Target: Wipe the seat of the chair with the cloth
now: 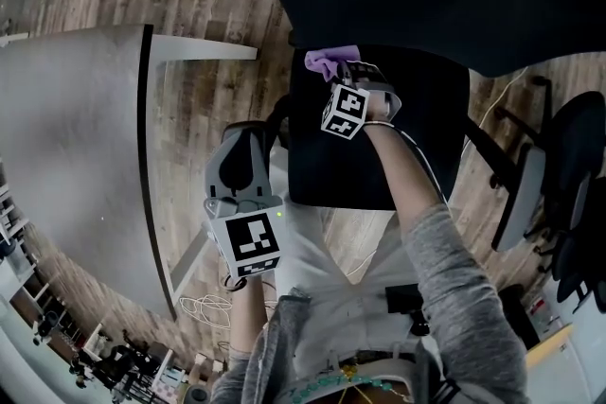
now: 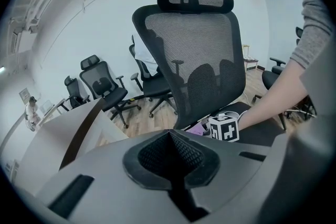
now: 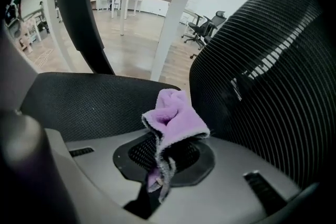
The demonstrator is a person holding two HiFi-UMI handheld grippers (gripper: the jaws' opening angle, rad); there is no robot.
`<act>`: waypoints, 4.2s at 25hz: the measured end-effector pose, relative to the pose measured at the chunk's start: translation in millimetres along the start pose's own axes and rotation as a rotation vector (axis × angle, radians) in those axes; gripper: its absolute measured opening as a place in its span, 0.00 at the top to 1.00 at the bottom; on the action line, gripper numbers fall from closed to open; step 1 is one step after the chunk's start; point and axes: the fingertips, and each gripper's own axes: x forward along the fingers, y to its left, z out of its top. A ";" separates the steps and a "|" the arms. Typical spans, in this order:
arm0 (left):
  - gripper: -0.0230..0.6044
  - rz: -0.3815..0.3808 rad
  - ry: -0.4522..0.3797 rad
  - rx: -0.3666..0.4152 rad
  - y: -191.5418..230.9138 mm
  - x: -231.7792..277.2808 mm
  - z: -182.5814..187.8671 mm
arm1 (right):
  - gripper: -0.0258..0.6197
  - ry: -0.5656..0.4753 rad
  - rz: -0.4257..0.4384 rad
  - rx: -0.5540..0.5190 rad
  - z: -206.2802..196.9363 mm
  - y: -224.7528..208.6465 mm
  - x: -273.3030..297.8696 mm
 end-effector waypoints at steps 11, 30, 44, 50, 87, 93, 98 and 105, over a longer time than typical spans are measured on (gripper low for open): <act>0.96 0.004 0.001 0.004 0.2 0.1 0.0 | 0.89 0.030 -0.017 0.028 -25.4 -8.9 -1.8; 0.96 0.007 0.003 0.015 -0.3 0.2 1.3 | 0.89 0.079 -0.010 0.060 -70.0 -17.3 -10.0; 0.96 0.011 0.004 0.020 1.2 0.4 2.7 | 0.89 0.114 -0.019 0.084 -102.5 -27.4 -19.3; 0.96 0.014 0.005 0.025 0.9 0.4 2.3 | 0.89 0.132 -0.023 0.100 -119.9 -30.5 -23.8; 0.96 0.028 0.013 0.057 -1.8 3.2 4.6 | 0.89 0.248 -0.082 0.190 -230.3 -50.4 -67.7; 0.96 0.027 0.015 0.056 -0.3 3.0 4.6 | 0.89 0.261 -0.107 0.274 -250.8 -54.2 -80.6; 0.96 0.030 0.016 0.064 -1.1 3.4 5.1 | 0.89 0.264 -0.120 0.287 -262.1 -55.6 -87.9; 0.96 0.032 0.018 0.064 -1.9 3.8 4.4 | 0.89 0.278 -0.139 0.334 -280.2 -57.1 -96.7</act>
